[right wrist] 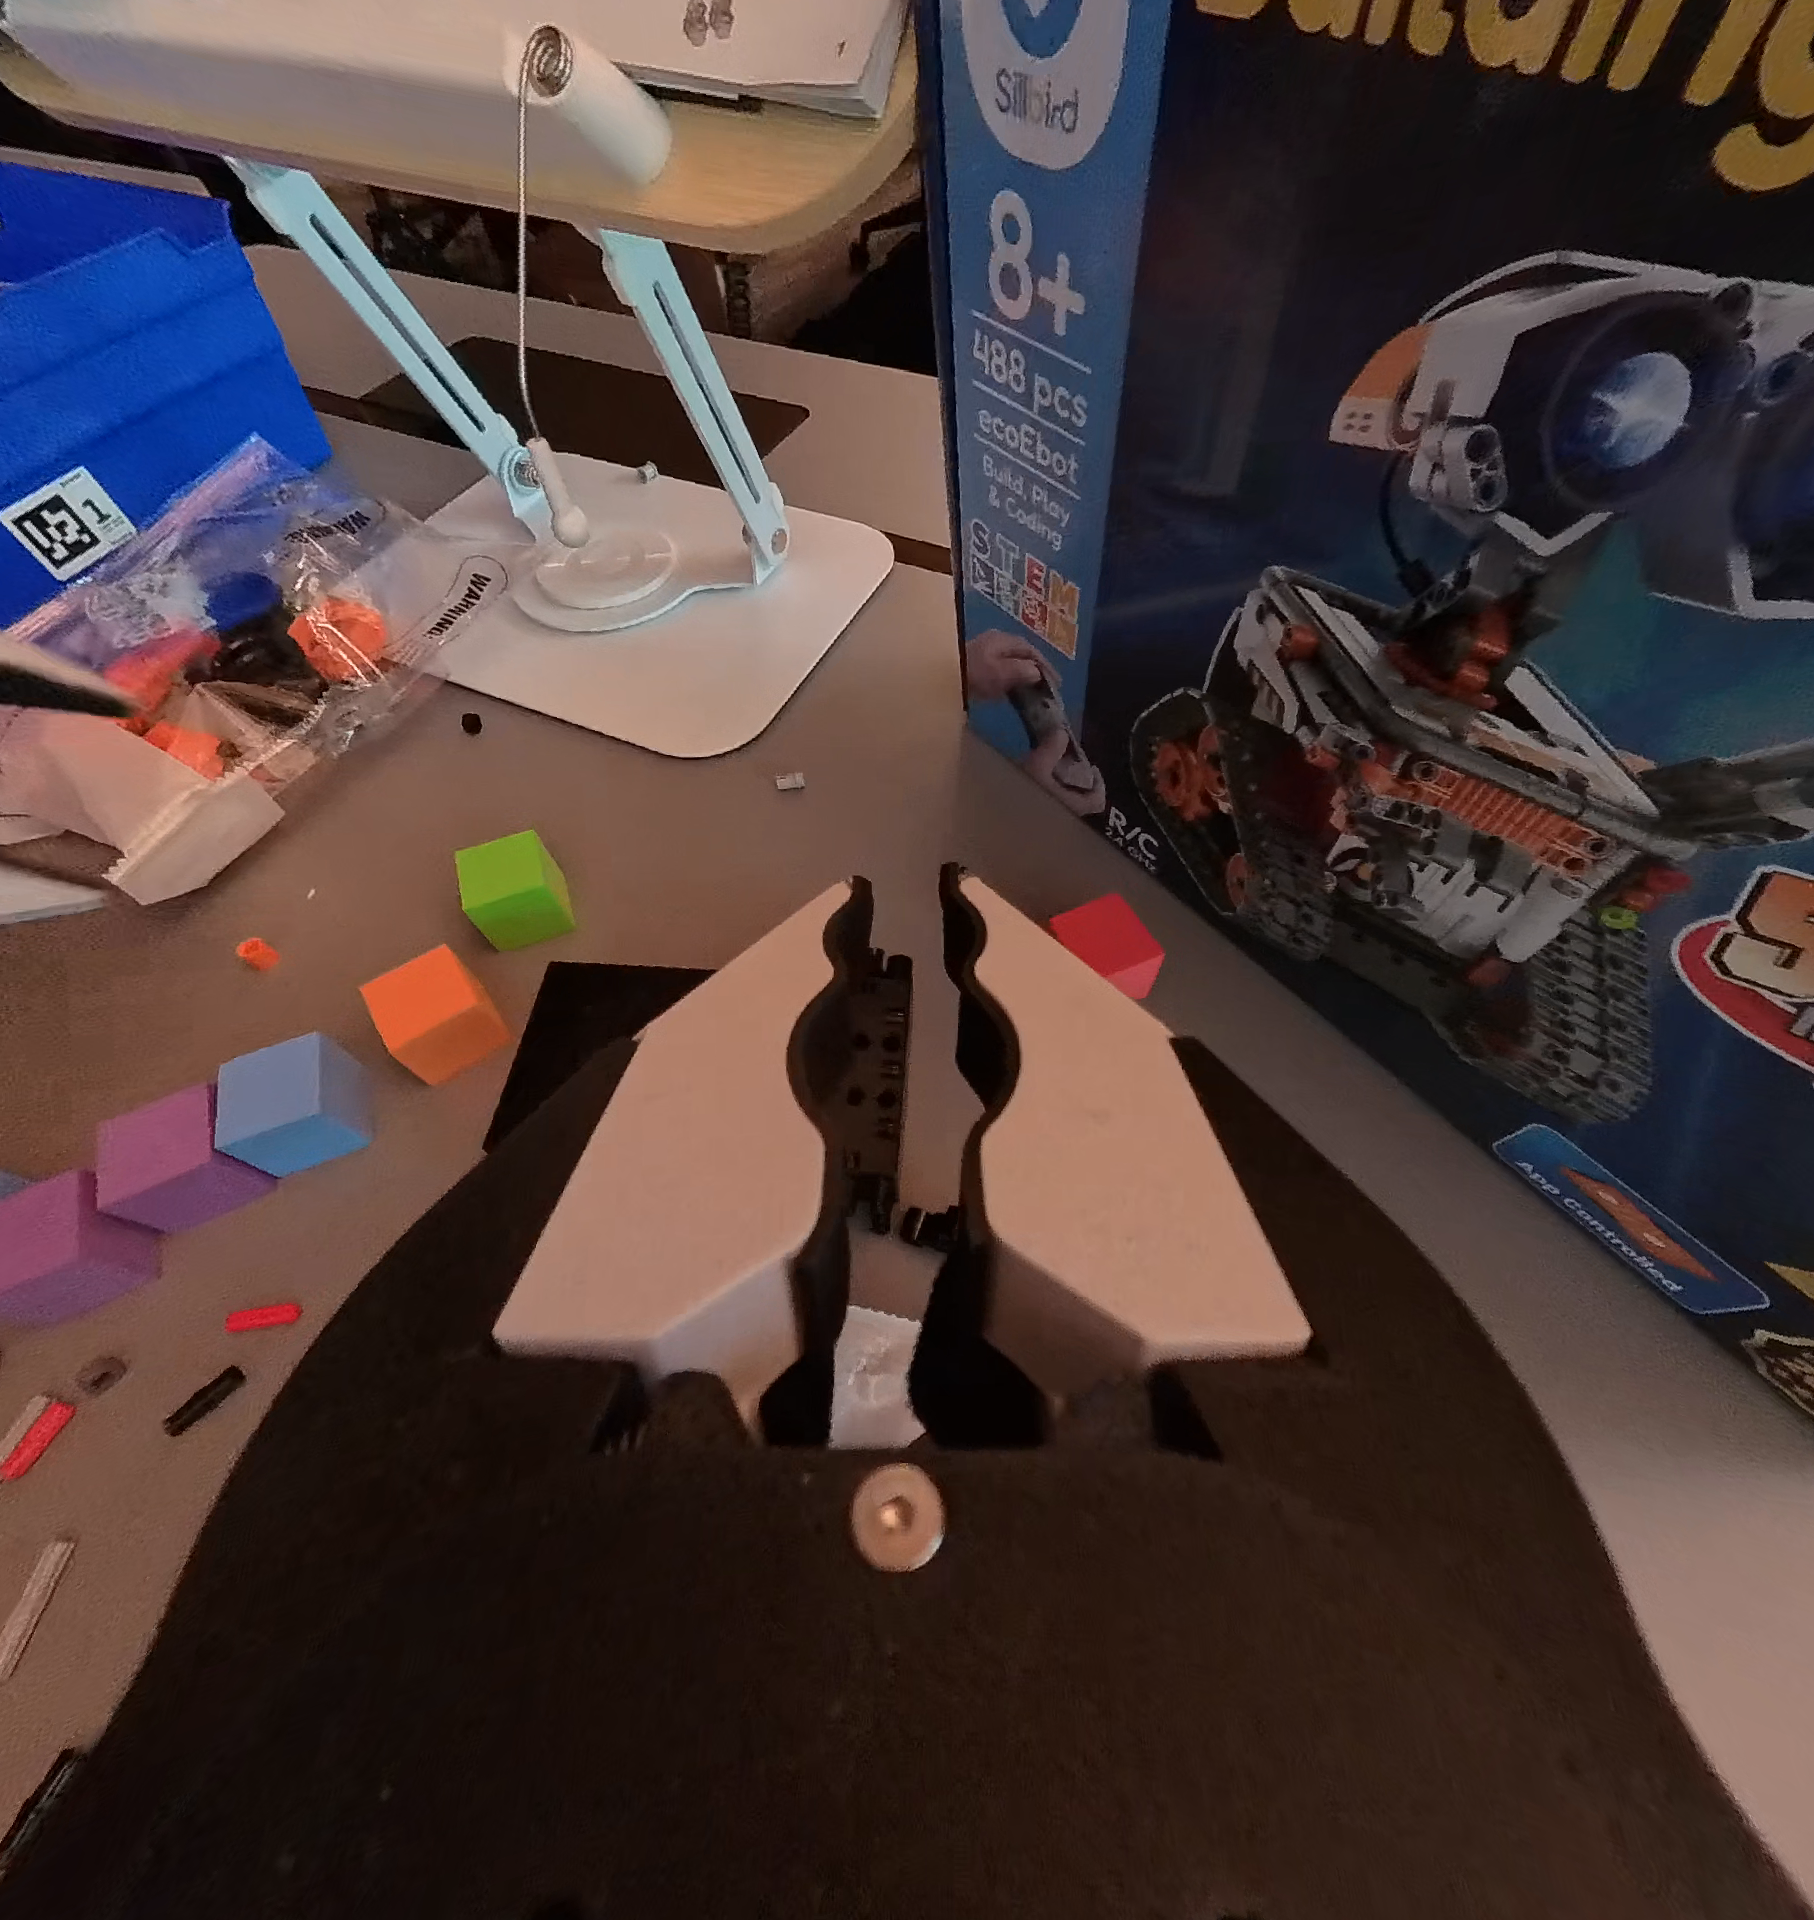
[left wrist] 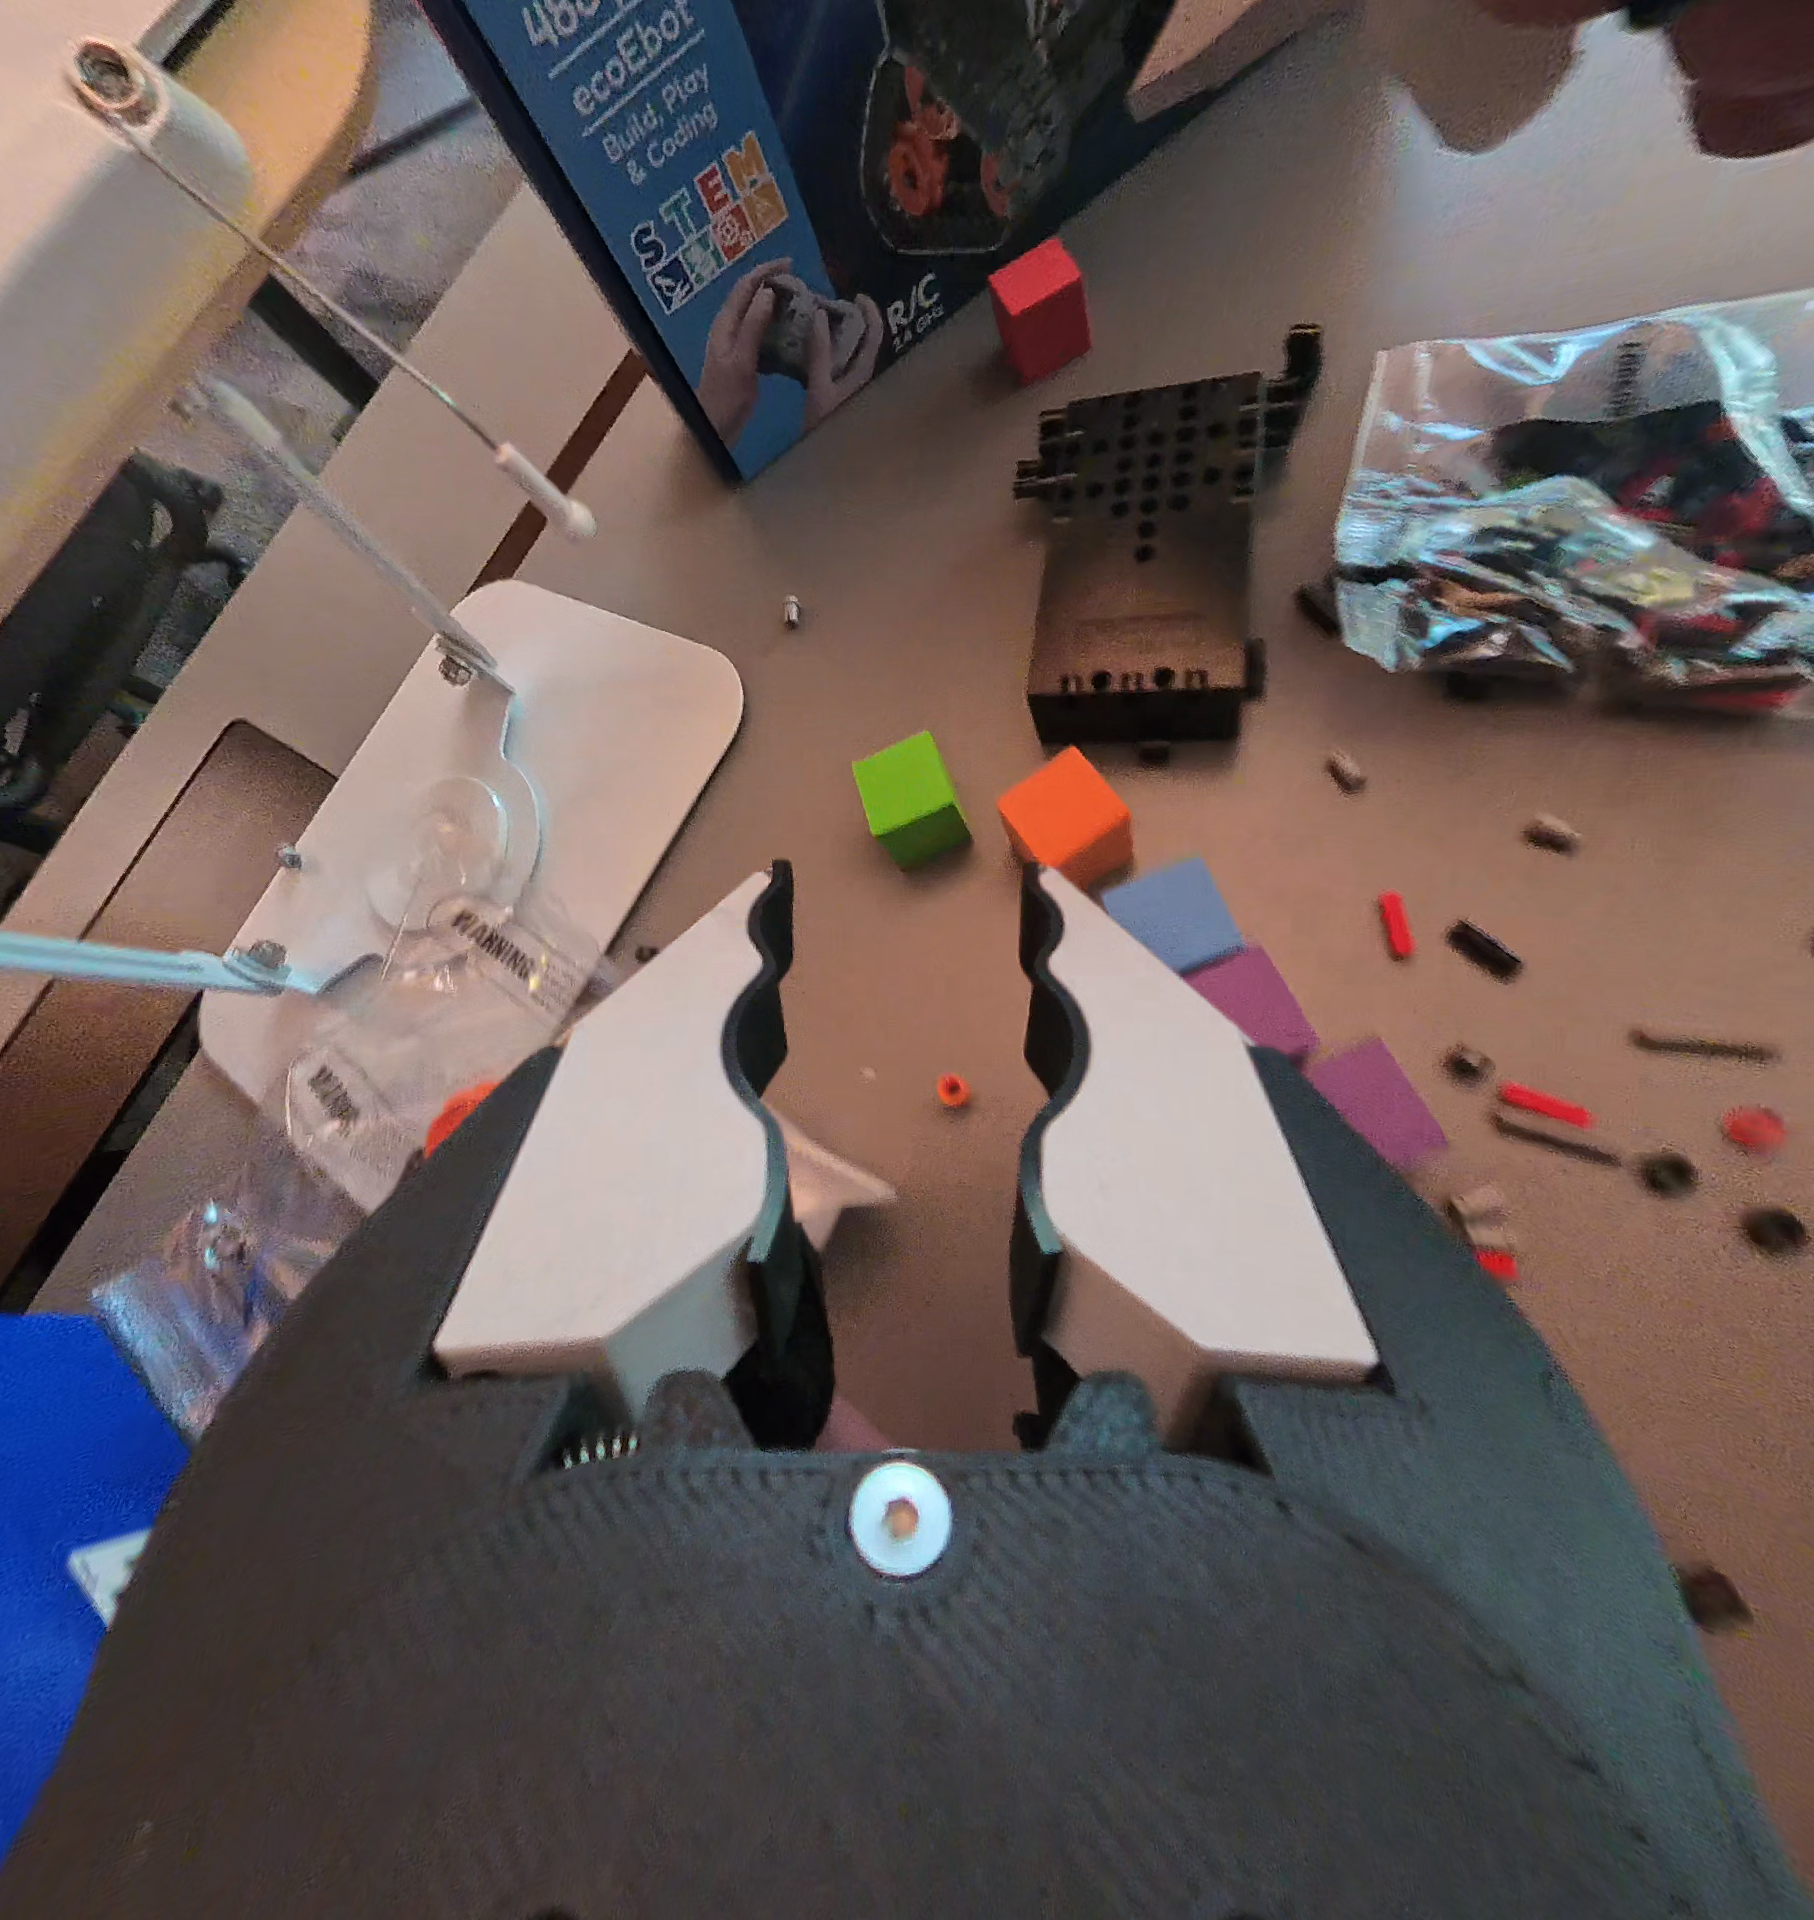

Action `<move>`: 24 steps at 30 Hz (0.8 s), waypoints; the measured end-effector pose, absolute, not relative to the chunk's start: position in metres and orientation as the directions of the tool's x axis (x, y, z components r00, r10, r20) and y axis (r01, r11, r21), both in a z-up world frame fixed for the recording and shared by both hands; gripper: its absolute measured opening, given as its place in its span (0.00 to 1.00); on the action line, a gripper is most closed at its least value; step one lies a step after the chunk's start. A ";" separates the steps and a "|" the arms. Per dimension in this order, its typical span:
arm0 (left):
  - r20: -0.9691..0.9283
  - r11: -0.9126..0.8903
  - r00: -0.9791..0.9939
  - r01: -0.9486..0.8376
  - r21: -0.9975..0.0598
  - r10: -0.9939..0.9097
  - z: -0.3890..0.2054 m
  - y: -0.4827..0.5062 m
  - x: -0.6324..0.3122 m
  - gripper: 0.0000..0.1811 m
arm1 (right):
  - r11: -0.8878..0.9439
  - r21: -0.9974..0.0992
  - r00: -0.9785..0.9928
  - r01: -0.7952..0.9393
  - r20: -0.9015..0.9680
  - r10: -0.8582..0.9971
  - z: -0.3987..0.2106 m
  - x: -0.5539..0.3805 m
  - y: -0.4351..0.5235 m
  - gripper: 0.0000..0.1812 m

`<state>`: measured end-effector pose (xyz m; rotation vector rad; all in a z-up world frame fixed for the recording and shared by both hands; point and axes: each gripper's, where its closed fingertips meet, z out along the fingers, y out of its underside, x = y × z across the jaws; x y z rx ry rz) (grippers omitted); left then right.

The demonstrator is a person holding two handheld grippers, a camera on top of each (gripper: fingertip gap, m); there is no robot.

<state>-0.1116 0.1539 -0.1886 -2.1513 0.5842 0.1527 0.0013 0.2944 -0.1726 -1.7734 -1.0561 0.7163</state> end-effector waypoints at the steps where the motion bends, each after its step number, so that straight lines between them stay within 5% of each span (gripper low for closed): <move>1: -0.310 -0.522 0.882 -0.461 -0.718 -0.354 -0.194 0.166 -0.112 0.24 | -0.208 -0.913 0.460 0.350 -0.026 0.888 -0.173 0.001 0.294 0.07; 12: -0.305 -0.653 0.899 -0.438 -0.619 -0.314 -0.258 0.217 -0.116 0.15 | -0.202 -0.917 0.436 0.343 -0.035 0.899 -0.171 -0.003 0.291 0.06; 24: -0.260 -0.549 0.851 -0.500 -0.670 -0.457 -0.191 0.090 -0.102 0.15 | -0.188 -0.926 0.400 0.327 -0.045 0.915 -0.164 -0.005 0.283 0.05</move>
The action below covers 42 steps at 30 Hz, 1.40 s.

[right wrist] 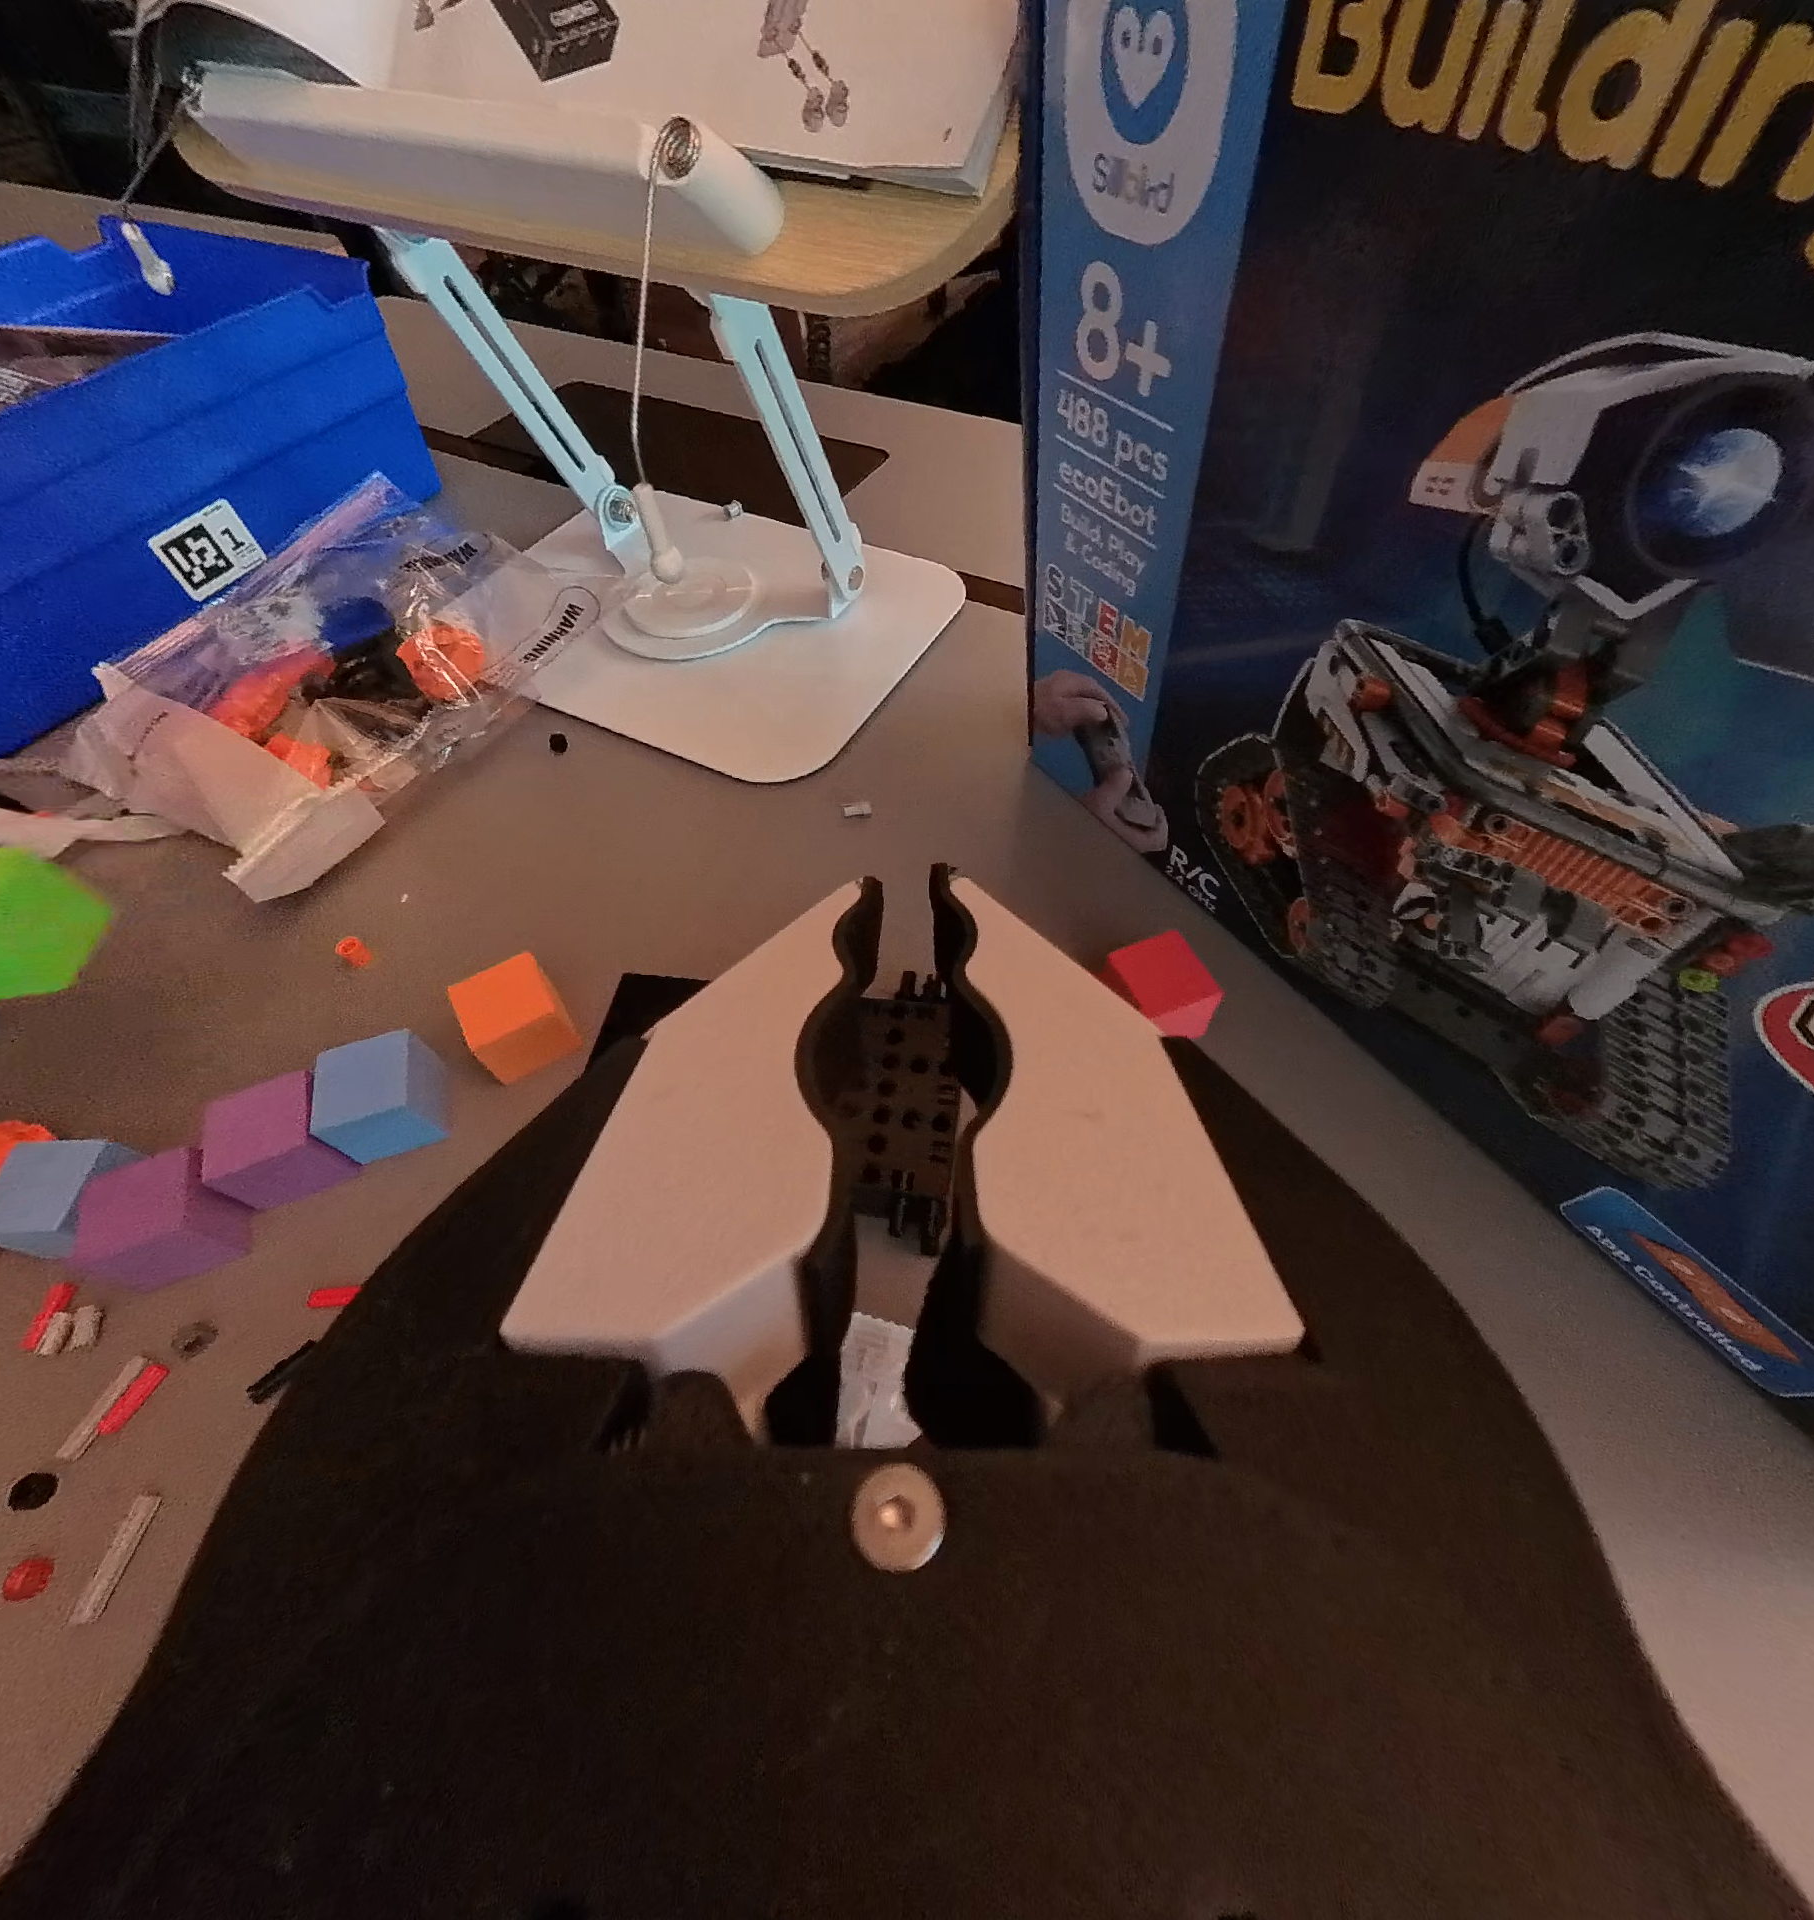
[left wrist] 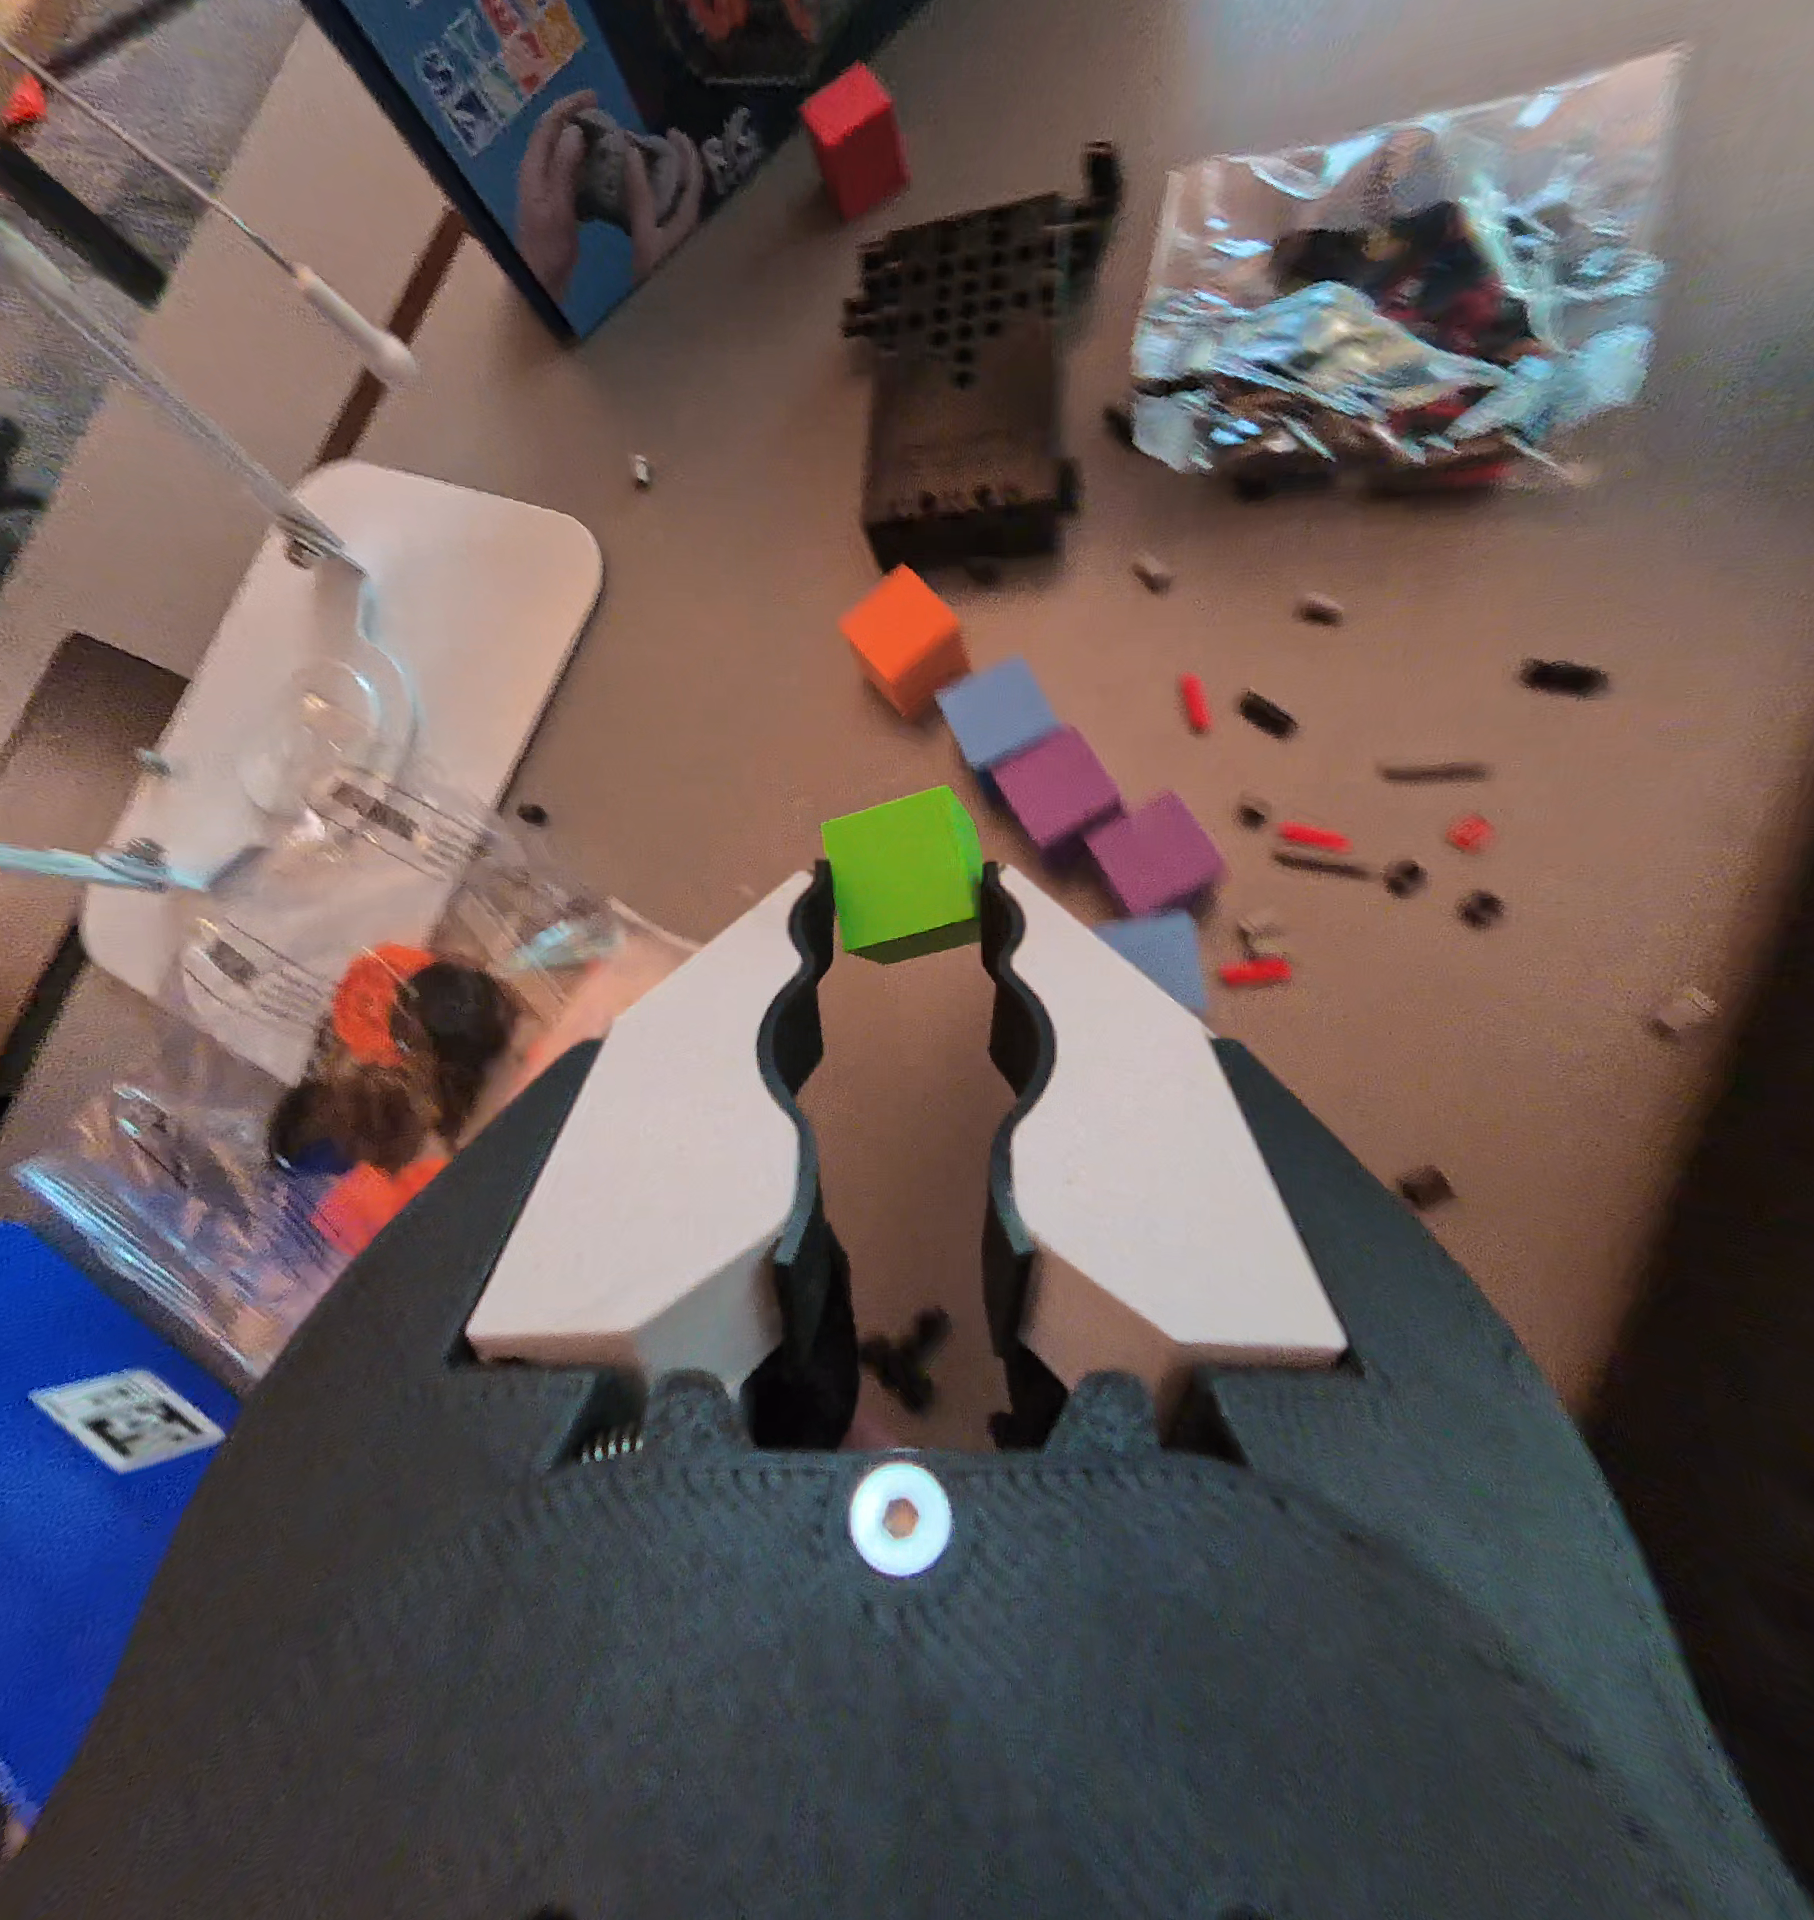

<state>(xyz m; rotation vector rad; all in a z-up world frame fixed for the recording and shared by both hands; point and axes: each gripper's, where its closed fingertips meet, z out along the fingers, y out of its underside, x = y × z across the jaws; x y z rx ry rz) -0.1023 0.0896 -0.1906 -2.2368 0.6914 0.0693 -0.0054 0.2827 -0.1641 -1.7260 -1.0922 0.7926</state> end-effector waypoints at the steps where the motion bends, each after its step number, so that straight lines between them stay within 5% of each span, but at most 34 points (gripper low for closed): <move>1: -0.238 -0.556 0.852 -0.491 -0.671 -0.466 -0.193 0.075 -0.100 0.15 | -0.184 -0.926 0.396 0.330 -0.041 0.917 -0.164 -0.006 0.281 0.05; 20: -0.205 -0.605 0.834 -0.520 -0.603 -0.512 -0.243 0.032 -0.089 0.15 | -0.175 -0.929 0.387 0.326 -0.037 0.921 -0.163 -0.007 0.279 0.04; 29: -0.224 -0.553 0.815 -0.537 -0.636 -0.534 -0.221 0.047 -0.068 0.27 | -0.174 -0.932 0.387 0.317 -0.040 0.921 -0.161 -0.006 0.279 0.04; 37: -0.323 -0.629 0.784 -0.619 -0.470 -0.530 -0.254 0.066 -0.072 0.19 | -0.181 -0.934 0.390 0.308 -0.050 0.920 -0.160 -0.005 0.280 0.04; 42: -0.341 -0.612 0.788 -0.613 -0.499 -0.512 -0.247 0.071 -0.072 0.14 | -0.178 -0.936 0.387 0.302 -0.050 0.921 -0.158 -0.005 0.280 0.04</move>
